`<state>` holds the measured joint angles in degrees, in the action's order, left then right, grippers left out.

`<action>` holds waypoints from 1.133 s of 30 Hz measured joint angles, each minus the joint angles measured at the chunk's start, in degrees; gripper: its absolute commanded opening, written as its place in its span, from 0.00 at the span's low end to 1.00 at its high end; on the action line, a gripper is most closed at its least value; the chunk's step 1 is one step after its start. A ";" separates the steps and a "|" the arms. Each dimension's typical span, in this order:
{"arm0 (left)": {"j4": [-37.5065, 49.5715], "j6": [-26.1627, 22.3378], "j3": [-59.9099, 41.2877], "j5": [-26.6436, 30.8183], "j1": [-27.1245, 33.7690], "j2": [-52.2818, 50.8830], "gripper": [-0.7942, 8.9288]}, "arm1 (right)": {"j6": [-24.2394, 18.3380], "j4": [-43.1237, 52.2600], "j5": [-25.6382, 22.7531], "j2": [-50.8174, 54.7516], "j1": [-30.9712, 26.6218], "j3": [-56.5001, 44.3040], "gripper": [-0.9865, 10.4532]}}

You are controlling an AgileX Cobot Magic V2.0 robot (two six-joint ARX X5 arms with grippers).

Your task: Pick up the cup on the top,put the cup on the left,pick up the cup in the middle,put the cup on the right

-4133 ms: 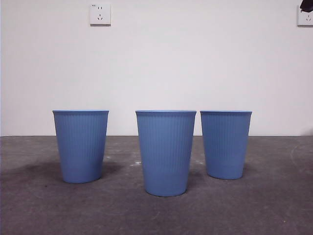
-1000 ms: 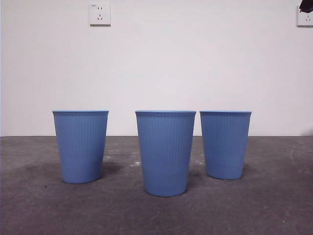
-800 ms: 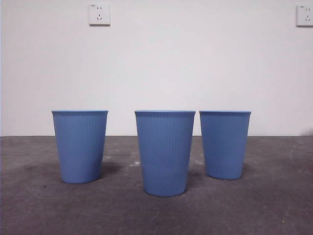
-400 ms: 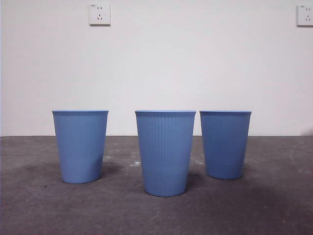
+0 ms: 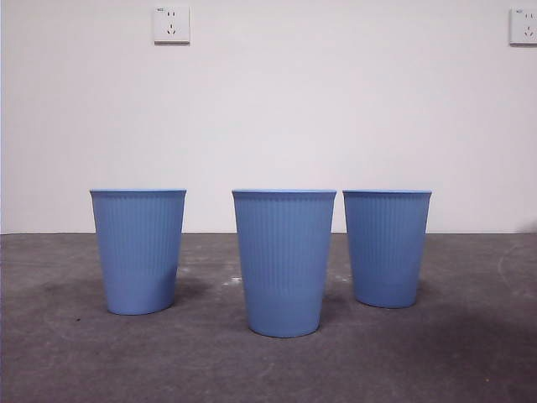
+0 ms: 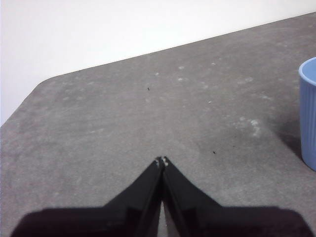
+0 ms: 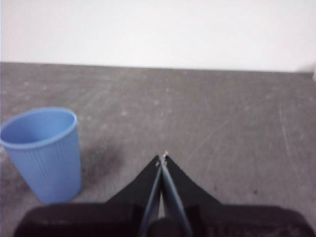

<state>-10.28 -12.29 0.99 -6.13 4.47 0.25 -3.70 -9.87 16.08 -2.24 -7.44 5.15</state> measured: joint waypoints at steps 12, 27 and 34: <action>0.00 0.09 0.00 0.00 0.00 0.00 0.08 | 0.04 0.39 -2.82 2.01 3.67 -3.89 0.09; 0.00 0.15 0.00 0.00 0.00 0.00 0.08 | 0.94 0.39 -2.80 1.92 4.11 -3.89 0.09; 0.00 0.15 0.00 0.00 0.00 0.00 0.08 | 0.94 0.39 -2.80 1.92 4.11 -3.89 0.09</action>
